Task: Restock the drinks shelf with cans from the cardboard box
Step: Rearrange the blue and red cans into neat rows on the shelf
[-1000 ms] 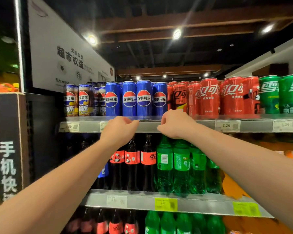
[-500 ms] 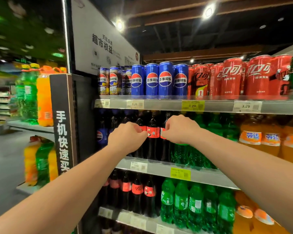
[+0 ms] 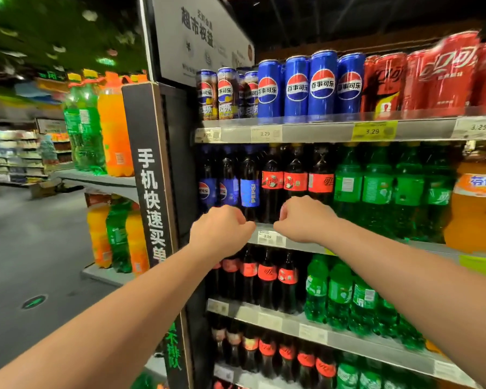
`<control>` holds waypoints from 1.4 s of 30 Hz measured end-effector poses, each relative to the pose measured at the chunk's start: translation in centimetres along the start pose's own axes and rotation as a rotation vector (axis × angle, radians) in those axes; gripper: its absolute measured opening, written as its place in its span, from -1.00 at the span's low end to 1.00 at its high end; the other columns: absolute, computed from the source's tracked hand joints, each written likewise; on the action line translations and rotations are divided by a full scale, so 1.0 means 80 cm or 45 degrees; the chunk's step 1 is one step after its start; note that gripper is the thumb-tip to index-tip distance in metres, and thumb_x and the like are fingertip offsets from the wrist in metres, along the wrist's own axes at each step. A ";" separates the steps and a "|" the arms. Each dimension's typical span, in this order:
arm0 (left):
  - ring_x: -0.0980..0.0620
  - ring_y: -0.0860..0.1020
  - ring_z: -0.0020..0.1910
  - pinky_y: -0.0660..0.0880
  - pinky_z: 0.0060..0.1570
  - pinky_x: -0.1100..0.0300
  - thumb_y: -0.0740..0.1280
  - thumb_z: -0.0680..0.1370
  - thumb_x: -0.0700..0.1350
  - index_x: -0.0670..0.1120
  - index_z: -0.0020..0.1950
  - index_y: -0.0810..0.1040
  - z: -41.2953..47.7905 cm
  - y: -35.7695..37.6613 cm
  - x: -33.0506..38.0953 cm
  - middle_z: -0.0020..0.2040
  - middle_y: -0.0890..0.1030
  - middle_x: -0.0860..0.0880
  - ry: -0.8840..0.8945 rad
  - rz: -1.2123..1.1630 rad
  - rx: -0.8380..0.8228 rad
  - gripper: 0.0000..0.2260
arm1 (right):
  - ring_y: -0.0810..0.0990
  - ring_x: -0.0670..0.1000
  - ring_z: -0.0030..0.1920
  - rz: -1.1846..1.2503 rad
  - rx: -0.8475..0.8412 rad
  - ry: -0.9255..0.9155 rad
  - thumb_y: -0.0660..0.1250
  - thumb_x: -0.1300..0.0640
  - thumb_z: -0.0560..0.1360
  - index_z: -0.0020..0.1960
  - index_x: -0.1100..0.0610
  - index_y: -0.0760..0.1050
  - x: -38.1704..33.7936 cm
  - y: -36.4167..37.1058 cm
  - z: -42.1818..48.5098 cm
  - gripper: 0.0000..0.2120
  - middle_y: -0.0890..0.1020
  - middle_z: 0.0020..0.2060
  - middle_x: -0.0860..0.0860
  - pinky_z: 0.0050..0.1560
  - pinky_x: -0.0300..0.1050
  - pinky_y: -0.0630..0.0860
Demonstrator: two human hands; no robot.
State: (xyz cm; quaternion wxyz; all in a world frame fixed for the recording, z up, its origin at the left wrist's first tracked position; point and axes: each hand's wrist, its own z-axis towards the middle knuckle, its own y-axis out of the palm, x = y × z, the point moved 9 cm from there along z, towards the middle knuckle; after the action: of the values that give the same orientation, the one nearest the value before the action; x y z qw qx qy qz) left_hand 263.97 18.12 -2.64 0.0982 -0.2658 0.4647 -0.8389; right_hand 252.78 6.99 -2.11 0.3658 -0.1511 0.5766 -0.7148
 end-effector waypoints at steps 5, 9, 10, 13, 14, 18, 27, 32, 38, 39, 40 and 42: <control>-0.10 0.50 -0.20 0.31 -0.25 0.17 0.23 0.45 0.08 -0.02 -0.16 0.61 -0.032 0.050 -0.067 -0.23 0.57 0.00 -0.013 0.050 -0.132 -0.76 | 0.54 0.11 -0.13 0.012 -0.149 0.042 0.28 -0.03 0.41 -0.02 0.06 0.59 -0.022 0.098 -0.020 -0.76 0.58 -0.14 0.01 -0.18 -0.13 0.45; -0.11 0.50 -0.17 0.32 -0.23 0.16 0.24 0.45 0.10 0.02 -0.08 0.63 -0.065 0.111 -0.118 -0.18 0.56 -0.01 -0.006 0.076 -0.245 -0.76 | 0.56 0.15 -0.04 0.020 -0.288 0.092 0.28 -0.05 0.43 -0.03 0.08 0.59 -0.035 0.195 -0.050 -0.75 0.54 -0.11 0.06 -0.15 -0.11 0.44; -0.13 0.54 -0.11 0.34 -0.21 0.15 0.24 0.45 0.09 0.02 -0.05 0.63 -0.073 0.131 -0.129 -0.13 0.59 -0.04 0.003 0.069 -0.287 -0.75 | 0.56 0.15 -0.06 0.023 -0.325 0.105 0.27 -0.04 0.43 -0.02 0.08 0.59 -0.037 0.220 -0.058 -0.75 0.56 -0.10 0.07 -0.15 -0.11 0.44; -0.19 0.56 0.02 0.36 -0.16 0.14 0.26 0.44 0.09 0.05 -0.01 0.63 -0.102 0.190 -0.166 -0.02 0.61 -0.07 -0.013 0.066 -0.398 -0.76 | 0.52 0.12 -0.19 0.036 -0.449 0.147 0.26 -0.01 0.43 -0.07 0.10 0.59 -0.040 0.292 -0.084 -0.78 0.56 -0.18 0.05 -0.23 -0.14 0.43; -0.19 0.57 0.03 0.36 -0.16 0.14 0.26 0.44 0.09 0.04 -0.01 0.63 -0.114 0.211 -0.178 -0.01 0.61 -0.08 -0.016 0.071 -0.435 -0.76 | 0.52 0.12 -0.20 0.036 -0.494 0.153 0.27 -0.02 0.44 -0.09 0.11 0.59 -0.040 0.316 -0.092 -0.77 0.55 -0.23 0.05 -0.24 -0.14 0.44; -0.19 0.57 0.05 0.41 -0.12 0.11 0.25 0.44 0.09 0.02 0.01 0.63 -0.162 0.298 -0.221 0.02 0.63 -0.10 -0.025 0.092 -0.574 -0.73 | 0.54 0.14 -0.14 0.044 -0.620 0.205 0.29 0.00 0.42 -0.10 0.11 0.59 -0.028 0.407 -0.129 -0.79 0.54 -0.24 0.05 -0.20 -0.13 0.43; -0.17 0.57 -0.05 0.38 -0.20 0.16 0.23 0.48 0.12 -0.03 -0.10 0.62 -0.254 0.461 -0.301 -0.16 0.59 -0.04 -0.142 0.054 -0.878 -0.72 | 0.49 0.13 -0.22 0.058 -0.910 0.270 0.24 -0.03 0.48 -0.32 0.12 0.41 0.018 0.572 -0.195 -0.72 0.49 -0.34 0.05 -0.34 -0.14 0.31; -0.20 0.55 -0.03 0.35 -0.20 0.14 0.24 0.46 0.09 -0.04 -0.08 0.59 -0.268 0.530 -0.331 -0.10 0.59 -0.09 -0.204 0.125 -0.979 -0.75 | 0.47 0.13 -0.32 0.161 -0.977 0.310 0.24 0.11 0.42 -0.37 0.14 0.38 0.037 0.649 -0.196 -0.79 0.47 -0.40 0.05 -0.31 -0.11 0.38; -0.22 0.54 -0.04 0.36 -0.19 0.12 0.23 0.48 0.07 -0.06 -0.16 0.50 -0.282 0.602 -0.365 -0.06 0.60 -0.14 -0.264 0.164 -1.077 -0.79 | 0.53 0.06 -0.29 0.213 -1.113 0.282 0.27 0.12 0.42 -0.25 0.16 0.51 0.058 0.739 -0.196 -0.87 0.55 -0.37 0.01 -0.27 -0.14 0.38; -0.22 0.54 -0.04 0.37 -0.18 0.12 0.23 0.47 0.06 -0.07 -0.13 0.53 -0.289 0.617 -0.376 -0.05 0.60 -0.14 -0.296 0.160 -1.090 -0.78 | 0.54 0.12 -0.24 0.213 -1.128 0.270 0.27 0.12 0.42 -0.25 0.17 0.50 0.061 0.758 -0.197 -0.86 0.54 -0.34 0.04 -0.26 -0.14 0.37; -0.23 0.54 -0.03 0.38 -0.18 0.12 0.23 0.47 0.06 -0.07 -0.10 0.54 -0.297 0.633 -0.388 -0.05 0.60 -0.14 -0.323 0.162 -1.106 -0.78 | 0.54 0.17 -0.19 0.222 -1.140 0.265 0.27 0.12 0.42 -0.26 0.18 0.50 0.064 0.779 -0.197 -0.85 0.54 -0.31 0.07 -0.25 -0.13 0.37; -0.23 0.55 -0.04 0.39 -0.19 0.12 0.23 0.48 0.08 -0.06 -0.13 0.51 -0.318 0.668 -0.412 -0.05 0.60 -0.15 -0.336 0.173 -1.148 -0.78 | 0.55 0.19 -0.13 0.252 -1.180 0.260 0.25 0.11 0.45 -0.25 0.18 0.50 0.066 0.826 -0.202 -0.82 0.55 -0.25 0.11 -0.21 -0.10 0.42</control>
State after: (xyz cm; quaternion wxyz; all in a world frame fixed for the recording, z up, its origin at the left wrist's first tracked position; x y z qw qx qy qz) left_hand 273.57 20.87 -69.65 0.0859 -0.3551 0.7825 -0.5042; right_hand 261.87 10.38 -69.67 0.2677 -0.1718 0.8788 -0.3557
